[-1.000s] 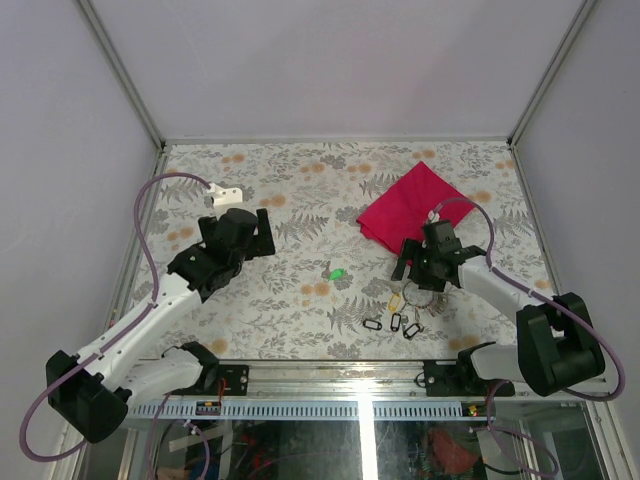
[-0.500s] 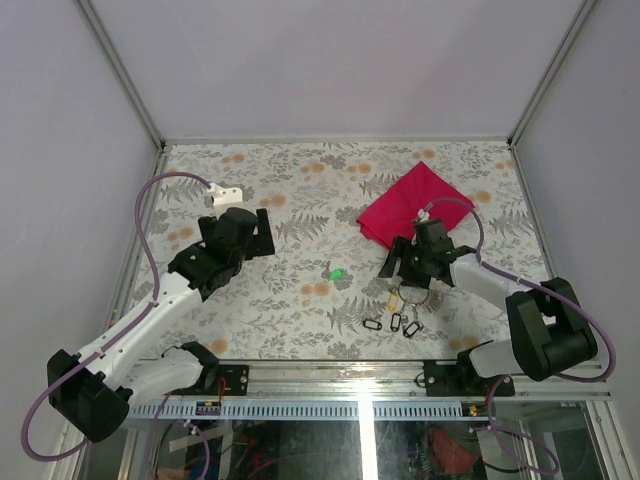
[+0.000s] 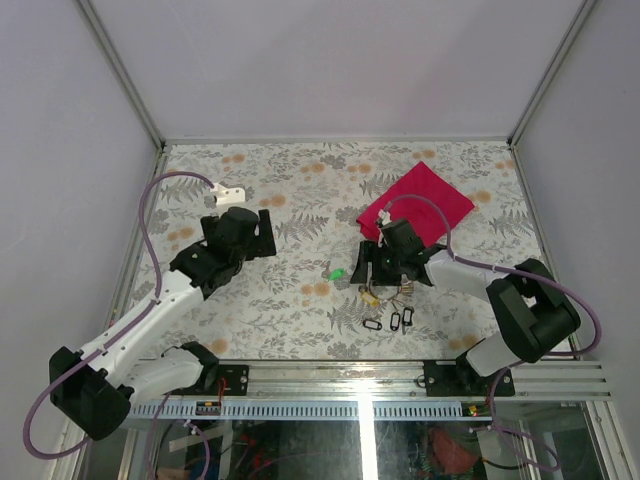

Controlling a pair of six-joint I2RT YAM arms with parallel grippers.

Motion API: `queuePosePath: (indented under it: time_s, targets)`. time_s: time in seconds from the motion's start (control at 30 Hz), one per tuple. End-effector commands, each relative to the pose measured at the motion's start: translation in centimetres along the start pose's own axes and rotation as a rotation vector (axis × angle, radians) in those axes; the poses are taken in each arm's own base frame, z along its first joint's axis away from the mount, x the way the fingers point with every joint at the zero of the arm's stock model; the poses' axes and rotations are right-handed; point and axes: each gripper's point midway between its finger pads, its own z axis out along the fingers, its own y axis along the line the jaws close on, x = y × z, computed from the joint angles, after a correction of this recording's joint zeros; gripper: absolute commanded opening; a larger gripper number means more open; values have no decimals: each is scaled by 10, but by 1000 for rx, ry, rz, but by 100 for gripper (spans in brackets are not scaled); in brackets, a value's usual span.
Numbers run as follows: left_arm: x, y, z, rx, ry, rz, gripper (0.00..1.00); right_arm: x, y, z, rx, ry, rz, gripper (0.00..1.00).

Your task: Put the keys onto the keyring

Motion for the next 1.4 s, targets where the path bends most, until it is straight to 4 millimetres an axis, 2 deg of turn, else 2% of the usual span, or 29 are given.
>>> queuePosePath:
  time_s: [0.0,0.1,0.17,0.3,0.43,0.63,0.87,1.37]
  targets:
    - [-5,-5,3,28,-18,0,100,-30,13,-24,-5,-112,-190,74]
    - [-3,-8,4,41,-11,9,100,-40,-6,-43,113,-177,-233,74]
    - [-2,-9,5,43,-2,15,100,-40,-26,-55,219,-194,-237,74]
    - [1,-13,8,58,18,21,100,-33,-52,-70,341,-205,-235,73]
    - [4,-16,11,64,36,30,100,-28,-68,-81,375,-222,-176,73]
    - [5,-19,12,78,42,38,100,-25,-90,-83,295,-232,20,74]
    - [7,-19,10,86,42,36,100,-15,-93,-81,190,-254,151,79]
    - [7,-17,6,94,31,30,100,2,-99,-84,30,-229,332,79]
